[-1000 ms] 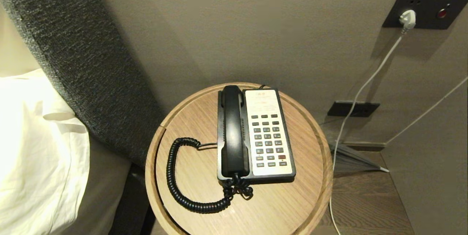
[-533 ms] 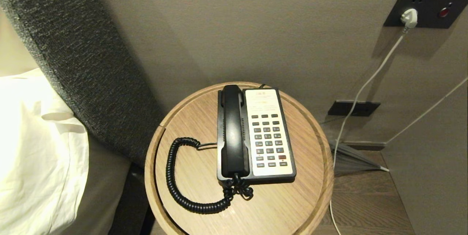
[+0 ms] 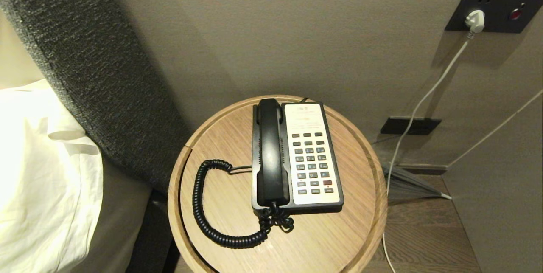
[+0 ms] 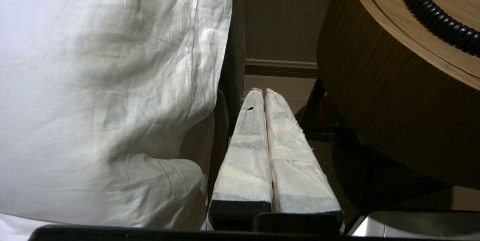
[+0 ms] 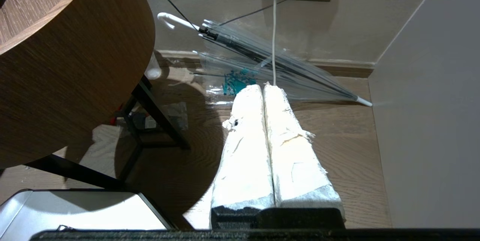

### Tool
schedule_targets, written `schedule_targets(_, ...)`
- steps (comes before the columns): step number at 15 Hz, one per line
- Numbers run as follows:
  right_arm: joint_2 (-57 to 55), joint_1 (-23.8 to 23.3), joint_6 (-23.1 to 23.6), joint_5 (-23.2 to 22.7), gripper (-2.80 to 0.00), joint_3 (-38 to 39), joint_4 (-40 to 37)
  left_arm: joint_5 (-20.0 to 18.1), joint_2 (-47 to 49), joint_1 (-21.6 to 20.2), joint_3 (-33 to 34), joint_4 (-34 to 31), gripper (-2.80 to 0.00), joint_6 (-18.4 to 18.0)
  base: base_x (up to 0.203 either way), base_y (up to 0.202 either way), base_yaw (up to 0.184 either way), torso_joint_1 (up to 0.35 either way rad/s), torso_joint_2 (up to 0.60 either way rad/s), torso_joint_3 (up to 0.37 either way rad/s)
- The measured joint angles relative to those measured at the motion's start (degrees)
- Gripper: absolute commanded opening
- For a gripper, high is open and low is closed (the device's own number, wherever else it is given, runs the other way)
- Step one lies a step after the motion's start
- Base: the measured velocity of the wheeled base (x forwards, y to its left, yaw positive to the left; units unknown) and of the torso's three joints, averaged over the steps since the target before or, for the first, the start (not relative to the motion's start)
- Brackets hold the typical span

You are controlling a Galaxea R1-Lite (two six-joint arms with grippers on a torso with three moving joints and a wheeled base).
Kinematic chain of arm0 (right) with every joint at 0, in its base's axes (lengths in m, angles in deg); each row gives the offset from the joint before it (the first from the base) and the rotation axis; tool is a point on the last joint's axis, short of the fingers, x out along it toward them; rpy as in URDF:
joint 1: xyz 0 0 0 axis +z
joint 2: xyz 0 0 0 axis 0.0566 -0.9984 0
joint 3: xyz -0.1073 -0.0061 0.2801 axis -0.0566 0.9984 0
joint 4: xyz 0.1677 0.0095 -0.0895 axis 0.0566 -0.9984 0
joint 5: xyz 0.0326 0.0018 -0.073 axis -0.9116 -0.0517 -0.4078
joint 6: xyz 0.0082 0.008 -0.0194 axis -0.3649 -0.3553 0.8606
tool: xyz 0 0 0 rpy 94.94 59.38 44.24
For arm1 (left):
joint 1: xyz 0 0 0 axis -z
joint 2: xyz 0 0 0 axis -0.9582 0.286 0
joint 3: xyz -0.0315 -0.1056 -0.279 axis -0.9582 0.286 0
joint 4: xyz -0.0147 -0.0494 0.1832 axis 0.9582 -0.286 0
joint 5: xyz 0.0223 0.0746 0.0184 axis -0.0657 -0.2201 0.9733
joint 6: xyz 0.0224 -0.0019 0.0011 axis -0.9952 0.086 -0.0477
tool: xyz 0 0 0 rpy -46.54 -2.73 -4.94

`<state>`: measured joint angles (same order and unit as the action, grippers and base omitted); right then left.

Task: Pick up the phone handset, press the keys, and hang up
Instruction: Pick up the desk phone handset

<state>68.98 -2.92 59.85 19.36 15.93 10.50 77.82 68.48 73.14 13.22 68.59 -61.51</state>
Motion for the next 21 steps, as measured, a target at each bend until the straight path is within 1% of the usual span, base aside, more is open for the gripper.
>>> schedule_targets(2,0.00,0.00,0.03,0.01,-2.80,0.00,0.01,-0.56,0.03,0.00,-3.35,-2.58,-2.80,-0.55,0.000,0.000,0.000,0.000,0.00,0.000)
schedule_targets(4,0.00,0.00,0.02,0.02,-2.80,0.00,0.01,-2.63,0.98,0.02,-12.69,-9.56,-2.80,-0.55,0.000,0.000,0.000,0.000,0.00,0.000)
schedule_targets(6,0.00,0.00,0.03,0.00,-2.80,0.00,0.01,-6.32,4.77,0.00,-24.16,-18.14,-2.80,-0.14,0.000,0.000,0.000,0.000,0.00,0.000)
schedule_targets(8,0.00,0.00,0.04,0.00,-2.80,0.00,0.01,-10.34,12.96,-0.09,-35.73,-23.50,-2.80,1.64,0.000,0.000,0.000,0.000,0.00,0.000)
schedule_targets(11,0.00,0.00,0.03,0.01,-2.80,0.00,0.00,-16.39,29.30,-0.09,-54.08,-27.44,-2.80,6.77,0.000,0.000,0.000,0.000,0.00,0.000)
schedule_targets(12,0.00,0.00,0.01,0.02,-2.80,0.00,0.00,-18.25,34.90,-0.05,-59.15,-28.48,-2.80,8.65,0.000,0.000,0.000,0.000,0.00,0.000)
schedule_targets(14,0.00,0.00,0.00,0.00,-2.80,-0.04,0.00,-21.88,44.05,0.98,-66.26,-29.97,-2.80,11.53,0.000,0.000,0.000,0.000,0.00,0.000)
schedule_targets(15,0.00,0.00,0.00,0.00,-2.80,-0.04,0.01,-23.09,47.72,3.06,-68.10,-30.33,-2.80,12.57,0.000,0.000,0.000,0.000,0.00,0.000)
schedule_targets(17,0.00,-0.02,0.03,0.00,-2.80,-0.04,0.01,-24.40,53.73,10.60,-70.05,-30.35,-2.80,15.65,0.000,0.000,0.000,0.000,0.00,0.000)
schedule_targets(19,0.00,-0.04,0.00,0.02,-2.80,-0.01,0.01,-24.72,59.86,18.42,-72.86,-30.29,-2.80,20.04,0.000,0.000,0.000,0.000,0.00,0.000)
schedule_targets(21,0.00,0.02,-0.04,0.00,-2.80,0.00,0.00,-24.50,65.45,22.77,-76.39,-30.13,-2.80,22.68,0.000,0.000,0.000,0.000,0.00,0.000)
